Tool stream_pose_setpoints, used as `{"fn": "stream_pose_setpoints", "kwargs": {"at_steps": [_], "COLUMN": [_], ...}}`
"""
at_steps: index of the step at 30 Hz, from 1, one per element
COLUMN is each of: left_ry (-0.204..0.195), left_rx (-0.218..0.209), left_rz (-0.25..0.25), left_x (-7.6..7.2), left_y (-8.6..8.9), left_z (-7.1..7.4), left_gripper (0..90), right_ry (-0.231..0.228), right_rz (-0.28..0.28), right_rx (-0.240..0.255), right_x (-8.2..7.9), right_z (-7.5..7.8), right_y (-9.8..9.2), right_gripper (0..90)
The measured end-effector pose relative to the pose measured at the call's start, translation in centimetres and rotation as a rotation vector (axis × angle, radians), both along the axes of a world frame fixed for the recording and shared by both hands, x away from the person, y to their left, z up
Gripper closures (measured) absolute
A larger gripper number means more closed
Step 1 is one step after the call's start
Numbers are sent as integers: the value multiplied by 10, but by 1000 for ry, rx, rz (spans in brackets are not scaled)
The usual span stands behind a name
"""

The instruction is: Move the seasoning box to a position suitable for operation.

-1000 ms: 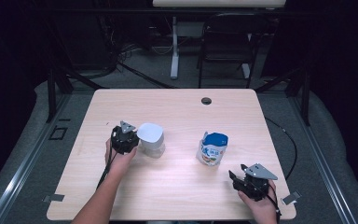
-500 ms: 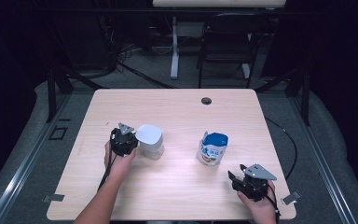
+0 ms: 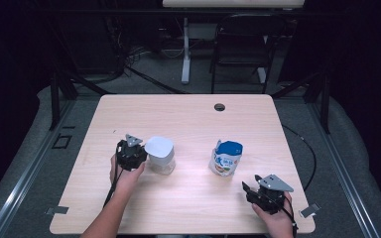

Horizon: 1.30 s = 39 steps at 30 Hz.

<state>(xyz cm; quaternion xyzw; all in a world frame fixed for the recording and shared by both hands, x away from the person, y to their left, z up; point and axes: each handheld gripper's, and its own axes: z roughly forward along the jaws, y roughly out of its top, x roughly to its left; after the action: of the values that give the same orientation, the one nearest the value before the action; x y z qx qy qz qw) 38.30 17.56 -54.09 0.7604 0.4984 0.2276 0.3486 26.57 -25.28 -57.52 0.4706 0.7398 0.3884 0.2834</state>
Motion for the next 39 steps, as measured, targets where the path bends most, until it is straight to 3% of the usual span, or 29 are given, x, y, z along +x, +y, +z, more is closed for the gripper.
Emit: {"fn": "stream_pose_setpoints", "kwargs": {"at_steps": [8, 17, 22, 28, 39], "left_ry": [-1, -17, -7, -11, -7], "left_rx": [-49, -28, -38, -13, -16], "left_rz": [-5, -51, -69, -88, -111], "left_x": [-15, -35, -46, -57, -72], "left_y": [-3, -12, -18, -24, -29], "left_z": [6, 11, 7, 4, -3], "left_gripper": [816, 815, 815, 814, 814], "right_ry": [-4, -15, -16, -16, -25], "right_rz": [3, 12, 22, 37, 49], "right_rx": [-2, -5, -6, -12, -12], "right_x": [0, -3, -5, -6, -10], "right_z": [0, 3, 3, 3, 5], "right_y": [1, 5, 9, 13, 17], "right_gripper": [442, 442, 442, 443, 442]}}
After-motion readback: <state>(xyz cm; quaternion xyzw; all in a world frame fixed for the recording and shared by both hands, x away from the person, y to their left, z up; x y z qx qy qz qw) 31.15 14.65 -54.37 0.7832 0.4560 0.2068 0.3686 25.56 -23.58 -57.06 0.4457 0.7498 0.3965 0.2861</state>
